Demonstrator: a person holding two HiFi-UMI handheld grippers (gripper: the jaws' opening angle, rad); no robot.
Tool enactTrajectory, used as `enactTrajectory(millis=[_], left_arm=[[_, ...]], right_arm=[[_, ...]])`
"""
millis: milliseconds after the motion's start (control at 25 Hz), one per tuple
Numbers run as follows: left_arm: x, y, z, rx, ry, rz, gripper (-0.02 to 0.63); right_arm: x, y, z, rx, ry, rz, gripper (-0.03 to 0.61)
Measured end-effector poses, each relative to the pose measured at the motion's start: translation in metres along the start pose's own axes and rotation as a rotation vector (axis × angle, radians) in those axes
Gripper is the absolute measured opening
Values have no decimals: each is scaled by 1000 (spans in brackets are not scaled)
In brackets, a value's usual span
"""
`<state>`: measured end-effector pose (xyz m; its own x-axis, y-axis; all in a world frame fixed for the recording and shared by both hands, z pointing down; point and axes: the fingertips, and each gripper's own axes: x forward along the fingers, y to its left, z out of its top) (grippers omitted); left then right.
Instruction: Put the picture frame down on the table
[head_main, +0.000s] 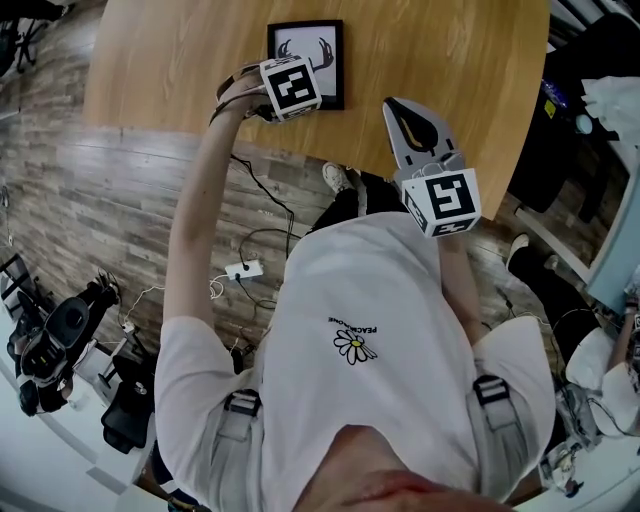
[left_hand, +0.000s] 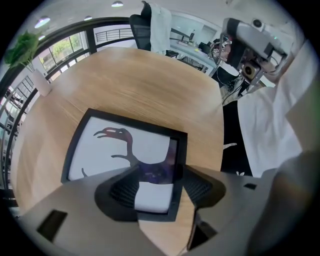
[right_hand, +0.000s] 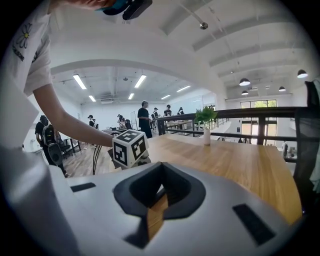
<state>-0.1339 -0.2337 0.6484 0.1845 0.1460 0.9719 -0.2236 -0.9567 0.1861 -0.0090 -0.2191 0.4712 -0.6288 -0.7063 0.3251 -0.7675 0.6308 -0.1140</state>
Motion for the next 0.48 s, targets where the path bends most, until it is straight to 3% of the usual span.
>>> enactTrajectory(millis=[280, 480], left_arm=[[-1, -4, 0, -12, 4, 15, 266], [-11, -4, 7, 40, -32, 111, 242]], right_arm=[[4, 7, 5, -25, -8, 26, 8], [4, 10, 17, -37, -33, 34, 8]])
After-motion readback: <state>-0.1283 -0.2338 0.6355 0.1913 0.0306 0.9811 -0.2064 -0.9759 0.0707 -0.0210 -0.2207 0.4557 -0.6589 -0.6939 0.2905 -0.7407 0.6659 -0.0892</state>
